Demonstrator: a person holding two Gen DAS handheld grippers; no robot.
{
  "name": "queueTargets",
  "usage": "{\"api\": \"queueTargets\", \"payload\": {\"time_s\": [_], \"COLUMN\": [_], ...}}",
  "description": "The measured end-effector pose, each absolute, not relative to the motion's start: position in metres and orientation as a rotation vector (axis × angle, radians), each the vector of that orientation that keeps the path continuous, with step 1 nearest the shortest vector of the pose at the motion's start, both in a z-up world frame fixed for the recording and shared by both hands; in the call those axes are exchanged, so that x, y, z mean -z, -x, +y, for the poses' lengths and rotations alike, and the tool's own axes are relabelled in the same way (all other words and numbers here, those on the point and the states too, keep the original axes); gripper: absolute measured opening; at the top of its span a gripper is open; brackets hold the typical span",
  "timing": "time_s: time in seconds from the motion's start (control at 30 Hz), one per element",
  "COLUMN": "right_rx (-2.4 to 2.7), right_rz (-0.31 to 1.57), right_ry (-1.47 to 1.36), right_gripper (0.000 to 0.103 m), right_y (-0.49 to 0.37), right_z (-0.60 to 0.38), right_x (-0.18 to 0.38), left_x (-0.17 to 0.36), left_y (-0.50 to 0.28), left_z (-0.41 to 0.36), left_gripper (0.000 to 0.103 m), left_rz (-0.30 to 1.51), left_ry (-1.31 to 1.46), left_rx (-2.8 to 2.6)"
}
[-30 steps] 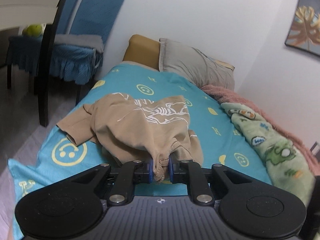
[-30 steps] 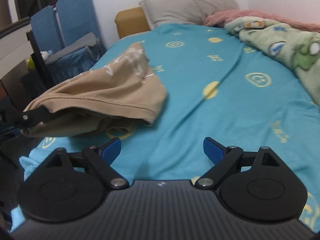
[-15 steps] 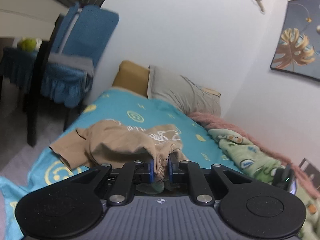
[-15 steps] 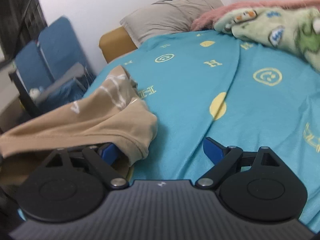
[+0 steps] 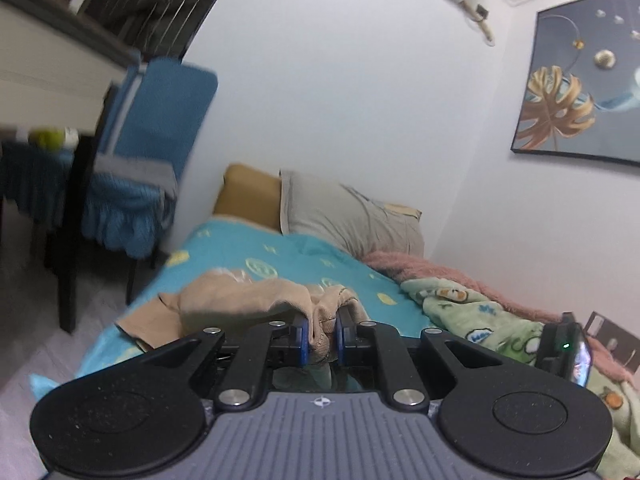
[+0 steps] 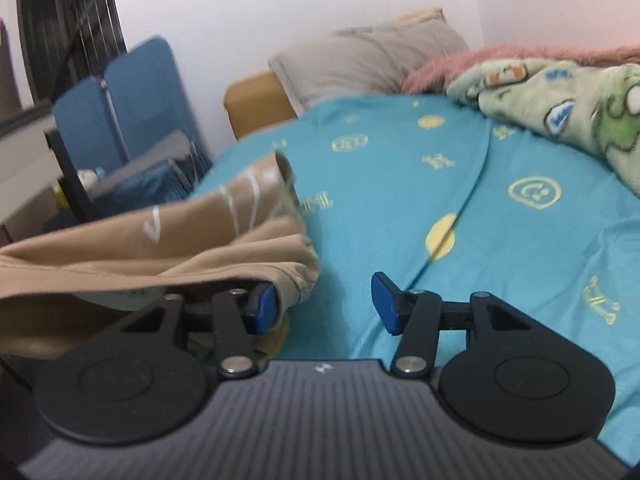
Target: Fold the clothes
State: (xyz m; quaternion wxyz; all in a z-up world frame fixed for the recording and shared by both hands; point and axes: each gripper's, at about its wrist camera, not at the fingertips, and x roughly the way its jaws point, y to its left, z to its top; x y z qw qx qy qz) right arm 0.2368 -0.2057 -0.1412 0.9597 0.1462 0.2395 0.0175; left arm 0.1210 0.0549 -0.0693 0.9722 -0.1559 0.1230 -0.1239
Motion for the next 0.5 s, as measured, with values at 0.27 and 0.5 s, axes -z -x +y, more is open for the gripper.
{"api": "queueTargets", "payload": {"time_s": [0.27,0.5], "right_rx": [-0.232,-0.055], "right_rz": [0.600,0.709], "right_ry": [-0.394,-0.365], "right_gripper": [0.055,0.053], "right_y": [-0.231,-0.240], "right_z": [-0.197,-0.191], "right_x": [0.141,0.174], "left_x": [0.039,0.059], "left_y": [-0.087,-0.116], "left_z": [0.048,0.070], "left_gripper": [0.013,0.013], "left_rz": [0.157,0.232], "left_ry": [0.317,0.405], "left_rx": [0.237,0.176]}}
